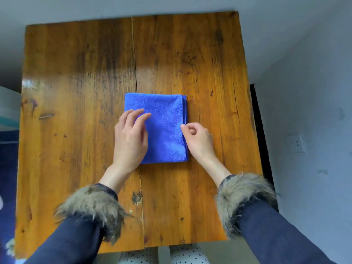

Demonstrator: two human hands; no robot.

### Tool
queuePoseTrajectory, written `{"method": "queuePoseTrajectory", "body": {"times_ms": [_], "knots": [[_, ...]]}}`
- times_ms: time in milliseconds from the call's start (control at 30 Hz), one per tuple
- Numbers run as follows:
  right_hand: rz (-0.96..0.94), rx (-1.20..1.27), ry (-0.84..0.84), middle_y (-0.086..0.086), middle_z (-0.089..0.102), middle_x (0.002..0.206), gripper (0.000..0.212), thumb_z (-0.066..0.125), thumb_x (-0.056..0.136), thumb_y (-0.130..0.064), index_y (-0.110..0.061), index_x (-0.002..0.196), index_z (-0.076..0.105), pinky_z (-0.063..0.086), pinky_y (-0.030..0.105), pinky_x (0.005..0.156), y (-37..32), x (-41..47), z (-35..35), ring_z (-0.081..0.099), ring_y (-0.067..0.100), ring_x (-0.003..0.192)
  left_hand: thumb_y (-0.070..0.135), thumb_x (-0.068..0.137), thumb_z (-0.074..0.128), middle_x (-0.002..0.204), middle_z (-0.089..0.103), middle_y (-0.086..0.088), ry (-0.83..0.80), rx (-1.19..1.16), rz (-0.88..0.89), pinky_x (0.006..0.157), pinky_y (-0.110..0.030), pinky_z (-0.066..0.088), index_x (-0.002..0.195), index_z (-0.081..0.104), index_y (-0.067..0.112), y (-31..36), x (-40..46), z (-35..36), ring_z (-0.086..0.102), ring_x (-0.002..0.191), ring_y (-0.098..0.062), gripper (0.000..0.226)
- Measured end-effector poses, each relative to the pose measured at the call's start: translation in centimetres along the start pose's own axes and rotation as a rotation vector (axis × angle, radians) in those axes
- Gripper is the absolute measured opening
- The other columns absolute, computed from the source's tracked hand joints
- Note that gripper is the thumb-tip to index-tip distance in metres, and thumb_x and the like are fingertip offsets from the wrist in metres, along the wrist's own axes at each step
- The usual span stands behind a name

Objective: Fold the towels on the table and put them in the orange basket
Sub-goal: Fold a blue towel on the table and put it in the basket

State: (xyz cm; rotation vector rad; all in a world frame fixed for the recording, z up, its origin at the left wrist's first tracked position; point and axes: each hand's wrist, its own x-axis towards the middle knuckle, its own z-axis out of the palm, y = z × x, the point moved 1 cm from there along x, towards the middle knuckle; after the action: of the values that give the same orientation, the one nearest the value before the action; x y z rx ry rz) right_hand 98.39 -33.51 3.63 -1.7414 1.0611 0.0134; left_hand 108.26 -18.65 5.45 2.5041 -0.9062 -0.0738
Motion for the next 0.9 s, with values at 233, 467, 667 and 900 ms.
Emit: {"method": "queuePoseTrajectory", "body": {"times_ms": [233, 467, 667, 900], "knots": [[0.018, -0.187, 0.012, -0.004, 0.051, 0.082, 0.026, 0.053, 0.090, -0.041, -0.016, 0.095, 0.046, 0.032, 0.033, 0.065, -2.0, 3.0, 1.5, 0.044, 0.021, 0.079, 0.050, 0.092, 0.023, 0.158, 0.009, -0.011, -0.335, 0.397, 0.075, 0.111, -0.058, -0.005, 0.148, 0.025, 0.021, -3.1, -0.8, 2.4, 0.002, 0.145, -0.032, 0.063], [0.002, -0.104, -0.038, -0.006, 0.056, 0.079, 0.013, 0.052, 0.091, -0.028, -0.016, 0.090, 0.052, 0.040, 0.032, 0.069, -1.8, 3.9, 0.7, 0.054, 0.023, 0.081, 0.053, 0.090, 0.031, 0.157, 0.015, -0.012, -0.199, 0.407, 0.138, 0.111, -0.058, -0.003, 0.145, 0.029, 0.026, -2.9, -0.1, 3.0, 0.009, 0.145, -0.032, 0.061], [-0.091, -0.283, 0.211, 0.007, 0.056, 0.115, 0.022, 0.053, 0.090, -0.021, -0.018, 0.111, 0.057, 0.039, 0.037, 0.090, -1.9, 3.0, 1.3, 0.053, 0.028, 0.106, 0.058, 0.088, 0.032, 0.156, 0.019, -0.012, -0.226, 0.402, 0.138, 0.112, -0.061, 0.004, 0.145, 0.032, 0.027, -2.2, 1.6, 3.9, 0.015, 0.143, -0.035, 0.064], [-0.558, -0.749, 0.146, 0.013, 0.017, 0.156, 0.053, 0.034, 0.096, -0.019, -0.008, 0.147, 0.024, -0.001, 0.046, 0.117, -1.8, 2.5, 4.6, 0.009, 0.027, 0.145, 0.027, 0.090, 0.031, 0.152, 0.026, -0.016, -0.136, 0.291, 0.133, 0.112, -0.059, 0.003, 0.140, 0.040, 0.015, -2.5, 2.6, 3.3, 0.017, 0.142, -0.037, 0.052]]}}
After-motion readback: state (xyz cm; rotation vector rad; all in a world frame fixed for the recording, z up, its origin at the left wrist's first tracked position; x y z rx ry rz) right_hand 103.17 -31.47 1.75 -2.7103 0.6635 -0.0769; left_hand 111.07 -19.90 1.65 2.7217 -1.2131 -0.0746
